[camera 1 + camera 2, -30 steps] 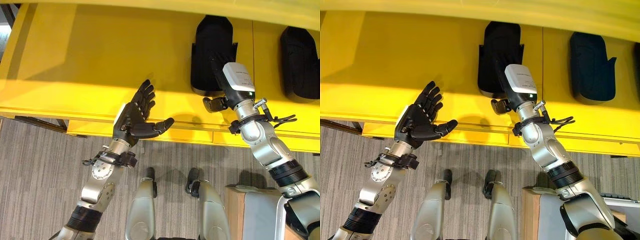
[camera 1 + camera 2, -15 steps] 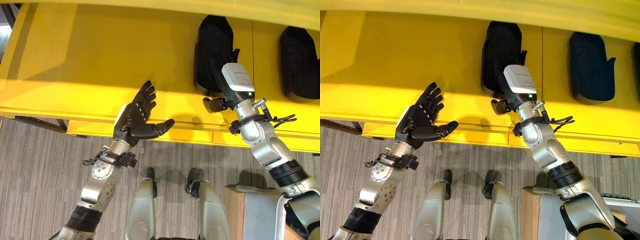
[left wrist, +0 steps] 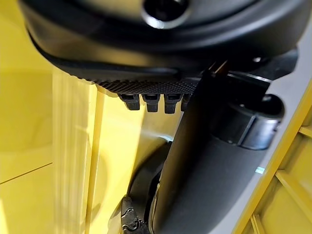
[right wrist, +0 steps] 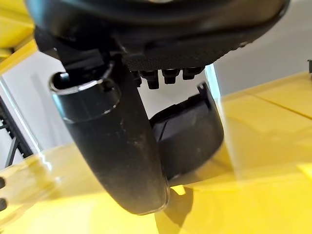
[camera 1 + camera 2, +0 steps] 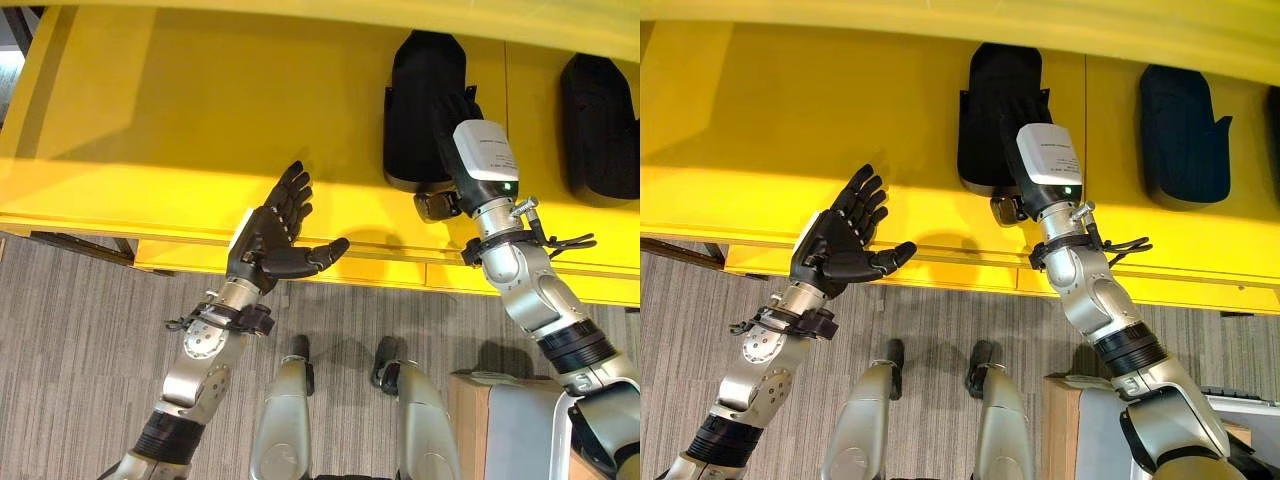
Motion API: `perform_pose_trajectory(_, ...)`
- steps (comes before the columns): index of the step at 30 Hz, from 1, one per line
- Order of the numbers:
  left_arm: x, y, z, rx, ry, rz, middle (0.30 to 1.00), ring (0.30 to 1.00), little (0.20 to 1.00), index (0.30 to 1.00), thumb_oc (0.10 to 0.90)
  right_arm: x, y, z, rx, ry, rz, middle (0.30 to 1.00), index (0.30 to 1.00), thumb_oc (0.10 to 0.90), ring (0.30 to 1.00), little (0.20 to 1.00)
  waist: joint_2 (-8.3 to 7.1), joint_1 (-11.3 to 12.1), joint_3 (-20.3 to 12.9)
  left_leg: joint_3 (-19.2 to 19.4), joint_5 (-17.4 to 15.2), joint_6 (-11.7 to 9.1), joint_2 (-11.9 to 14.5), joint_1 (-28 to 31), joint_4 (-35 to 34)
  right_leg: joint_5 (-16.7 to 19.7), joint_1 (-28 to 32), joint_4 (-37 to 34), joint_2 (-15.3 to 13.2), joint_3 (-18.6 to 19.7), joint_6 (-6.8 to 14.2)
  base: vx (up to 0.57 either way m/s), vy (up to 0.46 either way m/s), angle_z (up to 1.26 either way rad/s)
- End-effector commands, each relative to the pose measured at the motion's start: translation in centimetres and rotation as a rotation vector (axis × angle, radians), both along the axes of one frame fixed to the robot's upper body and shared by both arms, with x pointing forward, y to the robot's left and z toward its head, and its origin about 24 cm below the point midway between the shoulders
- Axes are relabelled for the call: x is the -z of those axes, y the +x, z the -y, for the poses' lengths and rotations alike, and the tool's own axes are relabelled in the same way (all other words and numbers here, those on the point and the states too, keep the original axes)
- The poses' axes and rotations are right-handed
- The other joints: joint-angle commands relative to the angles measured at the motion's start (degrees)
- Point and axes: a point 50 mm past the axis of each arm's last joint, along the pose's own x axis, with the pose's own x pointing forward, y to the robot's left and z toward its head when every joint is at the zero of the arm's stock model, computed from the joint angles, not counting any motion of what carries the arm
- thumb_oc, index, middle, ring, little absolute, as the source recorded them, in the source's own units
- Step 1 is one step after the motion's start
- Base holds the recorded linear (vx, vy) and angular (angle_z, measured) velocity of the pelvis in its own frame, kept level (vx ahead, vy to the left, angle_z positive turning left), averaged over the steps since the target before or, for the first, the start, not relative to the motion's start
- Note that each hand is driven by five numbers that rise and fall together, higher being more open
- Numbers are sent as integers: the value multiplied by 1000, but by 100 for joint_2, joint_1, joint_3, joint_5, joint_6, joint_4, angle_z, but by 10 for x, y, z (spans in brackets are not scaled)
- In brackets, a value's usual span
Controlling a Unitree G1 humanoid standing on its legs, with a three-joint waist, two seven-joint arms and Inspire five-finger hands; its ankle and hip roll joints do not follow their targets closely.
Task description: Move parts from the plastic box to the shelf.
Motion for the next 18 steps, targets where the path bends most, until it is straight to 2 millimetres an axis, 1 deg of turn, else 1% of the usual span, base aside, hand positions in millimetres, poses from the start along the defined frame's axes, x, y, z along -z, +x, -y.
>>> perform_pose_trajectory(1, -47, -14, 18, 96, -68, 272, 1000, 1000, 1000, 1000, 900, -74, -12, 7, 19, 36, 392, 1000, 1000, 900, 1000, 1000, 305, -71, -301, 298, 58, -27, 244, 584, -423, -424, 465, 124, 21, 128, 282, 0, 0, 0)
perform_pose_trajectory(6, -46, -14, 20, 103, -75, 273, 1000, 1000, 1000, 1000, 900, -79, -17, 0, -20, 49, 452, 1000, 1000, 900, 1000, 1000, 348, -71, -310, 287, 55, -29, 217, 577, -438, -428, 444, 124, 6, 133, 279, 0, 0, 0)
perform_pose_trajectory(18, -47, -16, 20, 104, -78, 279, 1000, 1000, 1000, 1000, 900, -80, -18, -7, -59, 17, 460, 1000, 1000, 900, 1000, 1000, 386, -60, -308, 274, 55, -34, 205, 577, -453, -434, 418, 143, -29, 118, 283, 0, 0, 0)
